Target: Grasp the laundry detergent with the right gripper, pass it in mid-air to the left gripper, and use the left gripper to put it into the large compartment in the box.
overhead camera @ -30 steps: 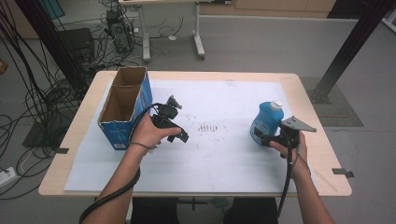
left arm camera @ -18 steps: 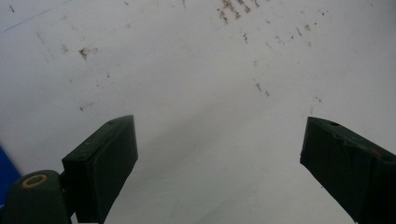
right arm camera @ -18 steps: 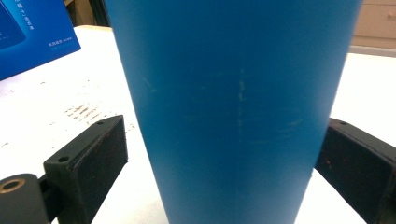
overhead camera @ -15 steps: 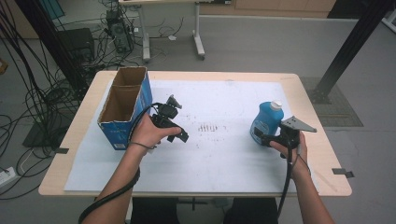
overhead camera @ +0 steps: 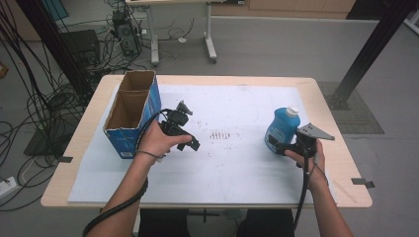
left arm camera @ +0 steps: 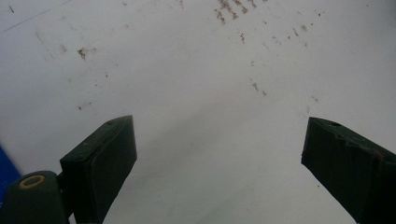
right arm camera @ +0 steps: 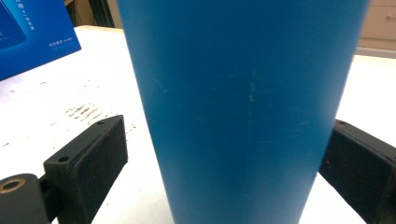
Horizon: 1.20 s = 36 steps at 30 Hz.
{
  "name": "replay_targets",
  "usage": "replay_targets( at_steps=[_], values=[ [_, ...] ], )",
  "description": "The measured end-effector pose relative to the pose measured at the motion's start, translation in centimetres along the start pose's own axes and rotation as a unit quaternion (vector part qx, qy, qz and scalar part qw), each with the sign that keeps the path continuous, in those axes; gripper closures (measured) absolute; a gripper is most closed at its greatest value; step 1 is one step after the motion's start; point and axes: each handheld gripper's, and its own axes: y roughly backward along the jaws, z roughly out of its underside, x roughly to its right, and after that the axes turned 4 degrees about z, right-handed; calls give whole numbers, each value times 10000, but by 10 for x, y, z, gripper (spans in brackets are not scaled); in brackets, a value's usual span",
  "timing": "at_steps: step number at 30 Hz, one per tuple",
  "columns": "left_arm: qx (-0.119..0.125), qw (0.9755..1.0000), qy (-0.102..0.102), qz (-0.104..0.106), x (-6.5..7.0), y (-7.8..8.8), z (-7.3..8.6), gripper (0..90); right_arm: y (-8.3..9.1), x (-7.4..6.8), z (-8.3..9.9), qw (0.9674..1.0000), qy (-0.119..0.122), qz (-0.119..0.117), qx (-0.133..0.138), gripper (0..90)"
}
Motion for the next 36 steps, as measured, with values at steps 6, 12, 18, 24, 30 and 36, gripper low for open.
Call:
replay_targets(
  at_steps=[6,12,18,24,30,36],
  values=[
    [-12,10000,-3,4,0,0,1,107,0,0,0,10000,-17,-3,6,42],
    [-29,10000,10,24,0,-1,1,110,0,0,1,10000,-21,-22,0,40],
    [-36,10000,4,21,0,-1,1,111,0,0,1,10000,-42,-23,5,39],
    [-26,10000,15,40,0,1,2,112,-1,0,1,10000,-35,-20,9,39],
    [-30,10000,10,36,0,1,2,113,-1,-1,1,10000,-55,-15,26,39],
    [-46,10000,-1,44,2,1,3,113,-1,-1,2,10000,-81,-9,36,40]
  ],
)
